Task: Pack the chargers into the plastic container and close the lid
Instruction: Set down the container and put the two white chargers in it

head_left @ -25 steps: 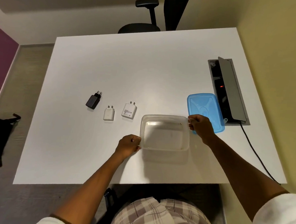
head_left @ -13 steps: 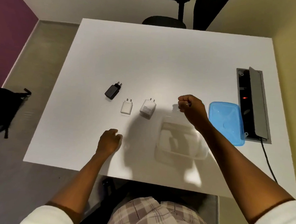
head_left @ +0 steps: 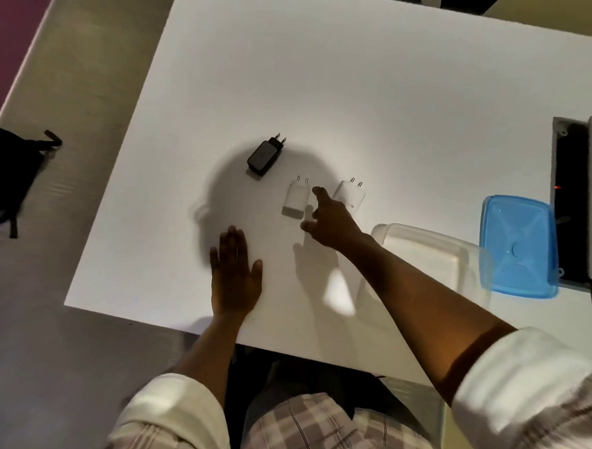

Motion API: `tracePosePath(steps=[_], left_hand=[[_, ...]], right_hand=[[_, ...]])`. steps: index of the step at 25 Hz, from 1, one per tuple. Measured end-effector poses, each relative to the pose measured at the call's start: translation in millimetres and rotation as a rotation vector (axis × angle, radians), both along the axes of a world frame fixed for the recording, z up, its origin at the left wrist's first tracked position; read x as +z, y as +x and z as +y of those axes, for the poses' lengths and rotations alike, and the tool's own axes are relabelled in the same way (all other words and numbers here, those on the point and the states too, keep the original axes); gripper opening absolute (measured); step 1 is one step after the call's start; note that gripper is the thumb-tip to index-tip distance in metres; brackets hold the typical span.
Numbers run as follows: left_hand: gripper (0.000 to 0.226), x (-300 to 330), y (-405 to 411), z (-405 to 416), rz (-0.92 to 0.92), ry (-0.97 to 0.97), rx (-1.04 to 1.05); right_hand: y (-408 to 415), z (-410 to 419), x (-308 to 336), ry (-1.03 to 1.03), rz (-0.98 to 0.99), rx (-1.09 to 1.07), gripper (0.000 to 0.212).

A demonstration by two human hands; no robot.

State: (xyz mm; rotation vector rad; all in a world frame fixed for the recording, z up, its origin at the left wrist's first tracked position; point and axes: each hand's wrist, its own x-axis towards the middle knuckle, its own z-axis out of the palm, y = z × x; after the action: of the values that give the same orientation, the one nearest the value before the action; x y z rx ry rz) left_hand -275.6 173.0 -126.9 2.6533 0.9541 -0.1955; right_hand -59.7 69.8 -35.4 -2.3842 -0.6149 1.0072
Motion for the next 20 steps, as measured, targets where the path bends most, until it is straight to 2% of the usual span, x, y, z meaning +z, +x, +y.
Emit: tracePosePath(steps=[5, 13, 17, 20], left_hand=[[0.075, -9, -3, 4, -0.063, 0.002, 0.007], [0.076, -13, -4, 4, -0.054, 0.019, 0.003], [0.077, -14, -5, 3, -0.056, 0.028, 0.0], [0.077, -14, -5, 4, -0.047, 0.033, 0.004]], right_hand=[[-2, 22, -19, -0.086, -0.138, 0.063, 0.093], [0, 41, -33, -0.161, -0.331, 0.095, 0.059], [-12, 22, -5, -0.071, -0.309, 0.133, 0.061], [-26, -22, 26, 0.077, -0.293, 0.055, 0.067]])
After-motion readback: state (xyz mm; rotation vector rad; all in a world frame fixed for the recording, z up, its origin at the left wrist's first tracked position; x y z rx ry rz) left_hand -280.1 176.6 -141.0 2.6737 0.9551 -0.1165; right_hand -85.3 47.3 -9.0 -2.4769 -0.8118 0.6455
